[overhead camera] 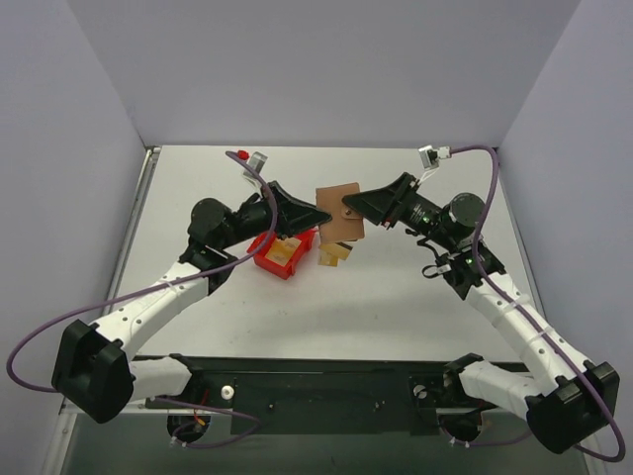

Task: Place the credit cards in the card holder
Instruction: Open the card holder.

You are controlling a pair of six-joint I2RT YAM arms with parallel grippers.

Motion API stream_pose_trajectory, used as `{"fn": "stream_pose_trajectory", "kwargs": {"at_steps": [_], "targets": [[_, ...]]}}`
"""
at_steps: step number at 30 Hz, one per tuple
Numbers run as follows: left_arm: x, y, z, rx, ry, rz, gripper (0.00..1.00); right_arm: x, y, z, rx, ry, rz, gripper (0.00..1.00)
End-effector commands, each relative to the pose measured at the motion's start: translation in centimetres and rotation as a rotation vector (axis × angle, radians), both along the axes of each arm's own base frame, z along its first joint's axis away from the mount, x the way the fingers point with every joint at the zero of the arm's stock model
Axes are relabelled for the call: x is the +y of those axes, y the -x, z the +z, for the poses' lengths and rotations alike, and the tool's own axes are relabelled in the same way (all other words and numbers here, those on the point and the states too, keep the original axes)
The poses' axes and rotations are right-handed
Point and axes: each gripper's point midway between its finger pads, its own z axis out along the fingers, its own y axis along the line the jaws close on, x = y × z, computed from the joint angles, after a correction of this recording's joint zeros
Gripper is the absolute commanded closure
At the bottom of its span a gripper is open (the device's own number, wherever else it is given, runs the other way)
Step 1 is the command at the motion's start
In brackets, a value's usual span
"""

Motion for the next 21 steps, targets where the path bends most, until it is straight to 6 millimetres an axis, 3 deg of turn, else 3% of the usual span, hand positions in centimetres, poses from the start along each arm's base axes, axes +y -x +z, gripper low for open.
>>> {"fn": "stream_pose_trajectory", "kwargs": {"at_steps": [1, 5, 11, 15, 21], "targets": [[0.7, 0.2, 2.6, -0.128, -0.033, 0.071, 1.0, -0.3, 0.7, 1.1, -0.097, 0.09, -0.024, 0.54], [1.5, -1.1, 1.6, -0.134, -0.136, 0.182, 1.0, -2.1, -0.7, -0.2, -0.077, 0.182, -0.168, 0.43], [2.8, -3.3, -0.3, -0.079, -0.285, 0.331, 1.0, -3.0, -1.7, -2.5, -0.009, 0.303, -0.248, 0.41], [2.7, -3.5, -2.5, -0.044, -0.415, 0.383, 1.0, -2.2, -1.8, -3.4, 0.01, 0.362, -0.25, 0.41], [2.0, -3.7, -3.4, -0.071, -0.555, 0.482, 1.0, 0.6, -1.0, -4.2, -0.01, 0.439, -0.19, 0.46]]}}
